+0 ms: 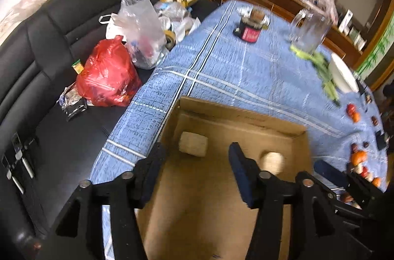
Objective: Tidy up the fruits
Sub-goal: 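Carry both items to the cardboard box and open both tools to drop them, then return both tools to the table and close on the red date and orange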
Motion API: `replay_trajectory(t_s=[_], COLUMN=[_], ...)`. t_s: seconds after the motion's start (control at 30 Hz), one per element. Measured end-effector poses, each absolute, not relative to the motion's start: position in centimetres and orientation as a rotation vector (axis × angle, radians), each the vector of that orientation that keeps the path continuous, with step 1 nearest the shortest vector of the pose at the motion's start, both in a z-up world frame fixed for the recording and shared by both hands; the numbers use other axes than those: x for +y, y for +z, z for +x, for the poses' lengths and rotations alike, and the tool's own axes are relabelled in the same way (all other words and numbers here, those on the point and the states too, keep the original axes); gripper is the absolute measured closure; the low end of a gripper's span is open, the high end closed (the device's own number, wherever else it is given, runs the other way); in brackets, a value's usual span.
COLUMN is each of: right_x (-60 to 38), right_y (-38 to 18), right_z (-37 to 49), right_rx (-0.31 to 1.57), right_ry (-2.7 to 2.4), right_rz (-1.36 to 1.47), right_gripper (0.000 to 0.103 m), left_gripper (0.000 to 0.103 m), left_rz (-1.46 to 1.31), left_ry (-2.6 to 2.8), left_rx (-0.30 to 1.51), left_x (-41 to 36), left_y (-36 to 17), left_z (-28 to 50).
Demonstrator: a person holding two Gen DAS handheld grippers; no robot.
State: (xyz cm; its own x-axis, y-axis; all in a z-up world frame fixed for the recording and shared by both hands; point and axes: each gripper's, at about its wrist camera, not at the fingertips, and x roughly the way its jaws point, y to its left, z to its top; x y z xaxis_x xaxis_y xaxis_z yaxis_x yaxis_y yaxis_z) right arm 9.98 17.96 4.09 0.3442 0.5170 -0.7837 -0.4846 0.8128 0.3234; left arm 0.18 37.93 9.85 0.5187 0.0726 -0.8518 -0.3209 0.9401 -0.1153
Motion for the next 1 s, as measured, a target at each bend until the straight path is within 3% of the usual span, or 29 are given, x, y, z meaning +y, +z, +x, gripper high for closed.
replay_trajectory(t_s=[0.1,0.67,1.0], right_x=[14.9,-10.9,-16.6], right_y=[4.9,2.7,2.7], right_z=[8.9,1.2,0.0], right_rx=[1.017,1.081,1.07], right_ry=[0.618,0.274,0.25], right_rz=[0.08,0.289,0.274], right_gripper=[0.044,0.044,0.044], left_gripper=[0.043,0.041,0.041], left_rz=[-0.306,-0.288,-0.213], left_ry=[0.24,0.054,-0.077], left_rx=[0.984,1.034,1.092], left_x=[36.6,21.0,11.7], left_y=[10.9,11.4,9.1], left_z=[-1.2,-4.3,-4.2])
